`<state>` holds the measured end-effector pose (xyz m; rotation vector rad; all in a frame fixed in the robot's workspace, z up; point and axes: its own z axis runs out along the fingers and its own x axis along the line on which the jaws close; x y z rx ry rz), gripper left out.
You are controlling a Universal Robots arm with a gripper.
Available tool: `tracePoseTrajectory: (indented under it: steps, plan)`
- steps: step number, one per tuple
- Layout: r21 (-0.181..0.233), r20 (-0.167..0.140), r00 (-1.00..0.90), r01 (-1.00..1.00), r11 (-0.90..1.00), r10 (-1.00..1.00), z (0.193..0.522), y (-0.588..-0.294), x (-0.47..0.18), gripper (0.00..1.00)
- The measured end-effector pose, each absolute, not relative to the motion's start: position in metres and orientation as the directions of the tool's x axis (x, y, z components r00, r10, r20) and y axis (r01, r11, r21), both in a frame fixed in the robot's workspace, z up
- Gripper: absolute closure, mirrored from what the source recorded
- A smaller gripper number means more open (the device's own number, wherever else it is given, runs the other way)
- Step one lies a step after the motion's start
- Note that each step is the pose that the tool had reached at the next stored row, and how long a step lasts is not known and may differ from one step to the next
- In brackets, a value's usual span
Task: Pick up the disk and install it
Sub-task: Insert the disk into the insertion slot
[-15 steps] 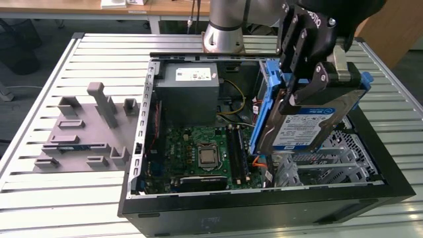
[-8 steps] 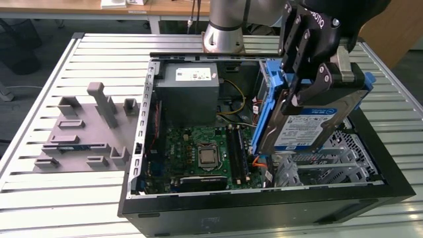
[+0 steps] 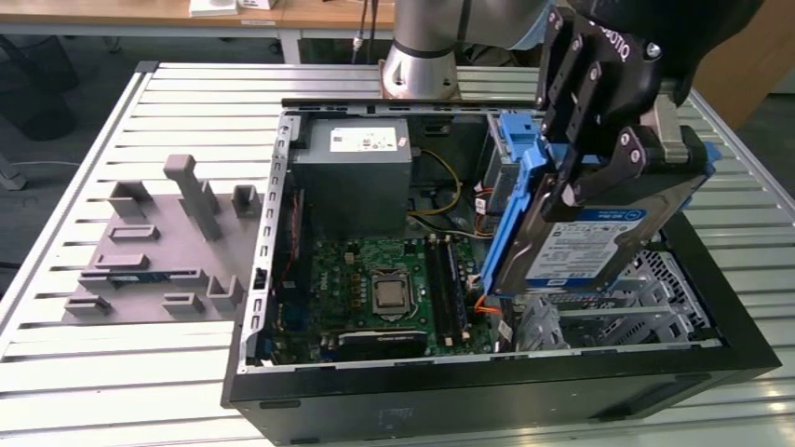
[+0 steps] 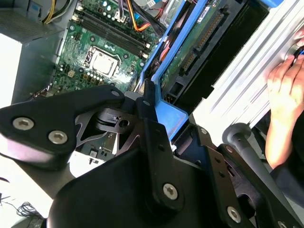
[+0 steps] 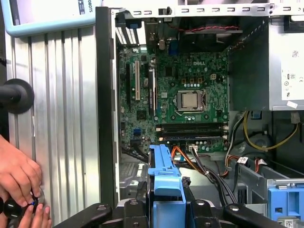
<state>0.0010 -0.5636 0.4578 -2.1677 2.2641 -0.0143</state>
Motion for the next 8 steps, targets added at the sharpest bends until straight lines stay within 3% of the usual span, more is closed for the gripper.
tracePoseTrajectory:
  steps: [8]
  plan:
    - [-0.011, 0.001, -0.044, -0.999, 0.044, -0.999, 0.4573, -0.5641, 0.0056, 0.64]
